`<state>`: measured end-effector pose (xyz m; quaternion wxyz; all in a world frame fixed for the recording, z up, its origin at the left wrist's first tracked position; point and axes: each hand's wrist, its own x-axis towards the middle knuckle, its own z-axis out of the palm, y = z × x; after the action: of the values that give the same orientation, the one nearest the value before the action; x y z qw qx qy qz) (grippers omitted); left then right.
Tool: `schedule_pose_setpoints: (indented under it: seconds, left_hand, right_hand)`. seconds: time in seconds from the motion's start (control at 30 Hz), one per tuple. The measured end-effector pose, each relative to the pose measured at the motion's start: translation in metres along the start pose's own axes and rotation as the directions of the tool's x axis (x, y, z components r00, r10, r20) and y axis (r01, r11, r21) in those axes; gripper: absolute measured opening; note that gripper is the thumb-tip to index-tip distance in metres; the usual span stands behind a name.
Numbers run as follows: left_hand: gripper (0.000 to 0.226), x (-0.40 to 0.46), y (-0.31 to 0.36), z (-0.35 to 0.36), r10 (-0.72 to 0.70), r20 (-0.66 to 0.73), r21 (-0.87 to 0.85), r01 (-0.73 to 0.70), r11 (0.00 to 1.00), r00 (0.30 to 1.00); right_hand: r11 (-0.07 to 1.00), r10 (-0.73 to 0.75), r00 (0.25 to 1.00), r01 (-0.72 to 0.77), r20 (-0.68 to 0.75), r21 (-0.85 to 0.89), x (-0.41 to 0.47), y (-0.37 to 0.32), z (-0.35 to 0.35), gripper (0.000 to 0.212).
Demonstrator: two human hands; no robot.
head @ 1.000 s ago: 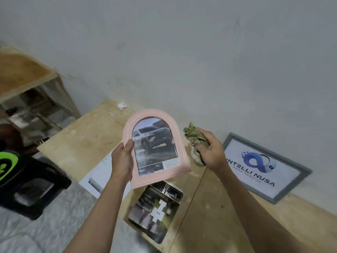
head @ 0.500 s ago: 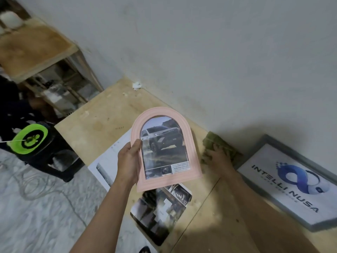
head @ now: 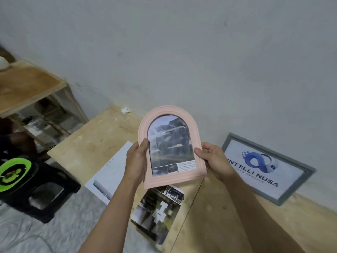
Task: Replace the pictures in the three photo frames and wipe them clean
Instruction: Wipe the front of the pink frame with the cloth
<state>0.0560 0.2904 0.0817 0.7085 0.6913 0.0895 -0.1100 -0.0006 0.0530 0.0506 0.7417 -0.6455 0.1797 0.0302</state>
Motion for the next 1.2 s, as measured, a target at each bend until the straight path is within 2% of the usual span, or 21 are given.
schedule_pose_setpoints:
  seconds: [0.13,0.3,0.43,0.63,0.73,0.8,0.9,1.03,1.1,1.2]
  left_hand:
    - [0.012,-0.042,0.004,-0.015,0.056,0.142,-0.045,-0.050,0.998,0.988]
    - [0.005,-0.091,0.017,-0.021,0.150,0.180,-0.172,-0.119,0.978,0.972]
    - [0.006,-0.123,0.029,-0.014,0.189,0.320,-0.211,-0.125,0.970,0.928]
    - [0.011,-0.171,0.055,0.021,0.243,0.461,-0.265,-0.129,0.956,0.854]
    - [0.007,-0.202,0.054,0.047,0.261,0.547,-0.219,-0.165,0.962,0.795]
    - [0.005,-0.217,0.054,0.065,0.256,0.595,-0.197,-0.171,0.965,0.762]
    - [0.016,-0.241,0.061,0.097,0.278,0.618,-0.184,-0.208,0.961,0.736]
    - [0.019,-0.275,0.062,0.145,0.290,0.616,-0.232,-0.183,0.955,0.732]
    - [0.021,-0.290,0.056,0.169,0.274,0.657,-0.218,-0.171,0.961,0.703]
    - [0.020,-0.310,0.048,0.203,0.250,0.713,-0.201,-0.151,0.968,0.655]
  right_hand:
    - [0.993,-0.104,0.983,0.110,-0.152,0.035,-0.062,-0.024,0.006,0.010]
    - [0.978,-0.204,0.971,0.199,-0.128,-0.057,-0.143,-0.043,0.011,0.026]
    - [0.945,-0.324,0.926,0.309,-0.192,-0.106,-0.201,-0.045,0.005,0.024]
    - [0.956,-0.294,0.932,0.282,-0.213,-0.085,-0.268,-0.055,-0.030,0.037]
    - [0.907,-0.388,0.845,0.422,-0.368,0.014,-0.298,-0.078,-0.057,0.039]
    - [0.876,-0.444,0.789,0.481,-0.424,-0.023,-0.314,-0.085,-0.077,0.038]
    - [0.862,-0.490,0.767,0.498,-0.415,-0.096,-0.340,-0.084,-0.105,0.017]
    - [0.860,-0.504,0.761,0.485,-0.408,-0.157,-0.377,-0.086,-0.151,0.015]
    - [0.852,-0.518,0.748,0.494,-0.415,-0.172,-0.394,-0.093,-0.175,0.015]
    - [0.834,-0.544,0.687,0.506,-0.482,-0.221,-0.415,-0.095,-0.207,0.021]
